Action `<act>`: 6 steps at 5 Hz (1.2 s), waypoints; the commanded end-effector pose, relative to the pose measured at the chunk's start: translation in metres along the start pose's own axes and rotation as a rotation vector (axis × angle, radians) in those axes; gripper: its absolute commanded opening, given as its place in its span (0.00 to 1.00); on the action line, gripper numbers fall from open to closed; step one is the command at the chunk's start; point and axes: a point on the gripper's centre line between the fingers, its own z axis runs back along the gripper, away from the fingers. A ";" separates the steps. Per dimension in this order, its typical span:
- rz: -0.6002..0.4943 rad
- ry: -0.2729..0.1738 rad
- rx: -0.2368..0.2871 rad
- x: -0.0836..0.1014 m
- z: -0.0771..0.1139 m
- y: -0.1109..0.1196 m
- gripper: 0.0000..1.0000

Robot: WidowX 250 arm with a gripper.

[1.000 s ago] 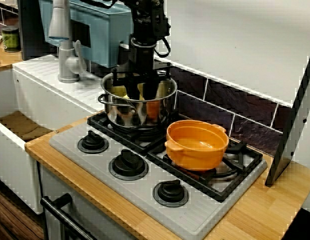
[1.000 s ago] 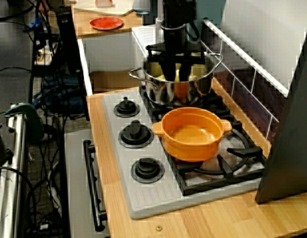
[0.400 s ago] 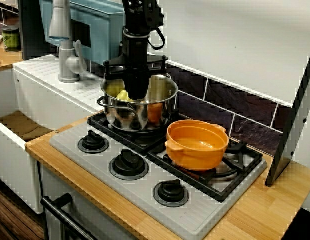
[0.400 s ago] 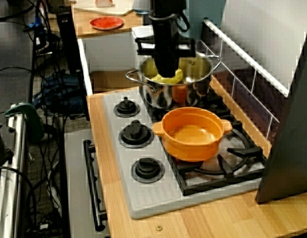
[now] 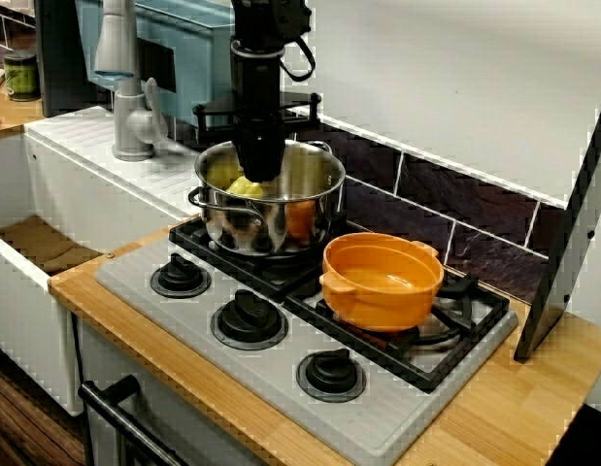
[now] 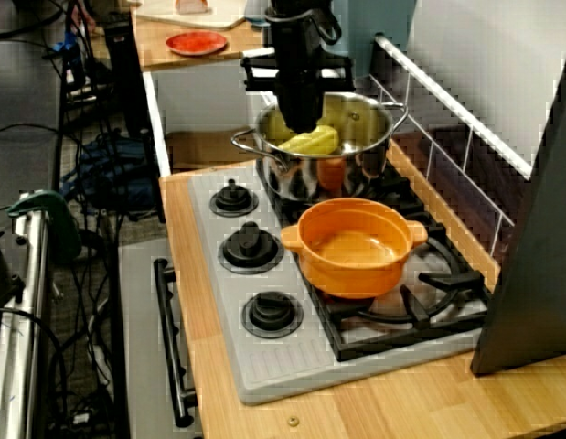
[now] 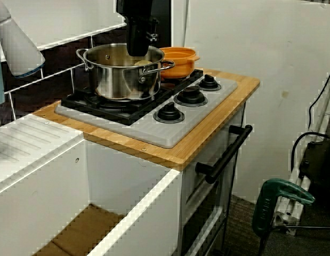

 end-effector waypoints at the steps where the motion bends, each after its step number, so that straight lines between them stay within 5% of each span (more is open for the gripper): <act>1: -0.033 -0.032 -0.063 0.007 0.031 0.004 1.00; 3: -0.100 -0.061 -0.080 0.004 0.035 0.010 1.00; 6: -0.474 -0.035 -0.119 0.016 0.045 0.001 1.00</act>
